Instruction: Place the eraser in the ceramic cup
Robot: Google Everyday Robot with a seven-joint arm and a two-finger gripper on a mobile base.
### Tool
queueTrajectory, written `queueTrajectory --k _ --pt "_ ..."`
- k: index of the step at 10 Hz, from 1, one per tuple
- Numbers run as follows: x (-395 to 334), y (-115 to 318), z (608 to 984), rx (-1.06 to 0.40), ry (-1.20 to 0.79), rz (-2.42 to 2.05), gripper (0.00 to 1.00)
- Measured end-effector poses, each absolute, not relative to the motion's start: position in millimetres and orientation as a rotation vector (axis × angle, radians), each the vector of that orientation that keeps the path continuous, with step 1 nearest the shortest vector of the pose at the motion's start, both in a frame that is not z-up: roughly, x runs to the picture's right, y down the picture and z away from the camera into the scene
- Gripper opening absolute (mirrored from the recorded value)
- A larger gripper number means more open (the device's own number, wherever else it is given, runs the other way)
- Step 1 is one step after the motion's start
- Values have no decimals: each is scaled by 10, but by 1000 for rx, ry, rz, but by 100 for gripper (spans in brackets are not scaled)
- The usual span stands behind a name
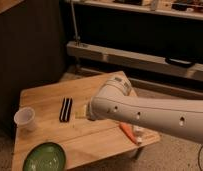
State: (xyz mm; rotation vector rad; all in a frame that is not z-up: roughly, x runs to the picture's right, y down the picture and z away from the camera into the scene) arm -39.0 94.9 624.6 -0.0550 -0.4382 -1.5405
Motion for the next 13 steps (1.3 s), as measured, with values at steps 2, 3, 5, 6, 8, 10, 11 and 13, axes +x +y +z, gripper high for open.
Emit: queueTrajectory --k 2,3,5,6,8,10,11,13 --pt "-593 530 6191 -22 -356 -1587 80" --pt "-718 326 6135 -9 -329 -1609 80" --pt "-1134 -198 6058 17 -280 -1680 80" --pt "-1284 -345 6075 20 -278 -1708 80" --pt "-1707 -610 6208 10 -300 -1769 80" --pt "-2071 -688 6453 -14 -340 -1803 80" --pt "-2187 -669 6616 -35 -361 -1812 80" --pt "-2356 -555 7000 -77 -400 -1822 80"
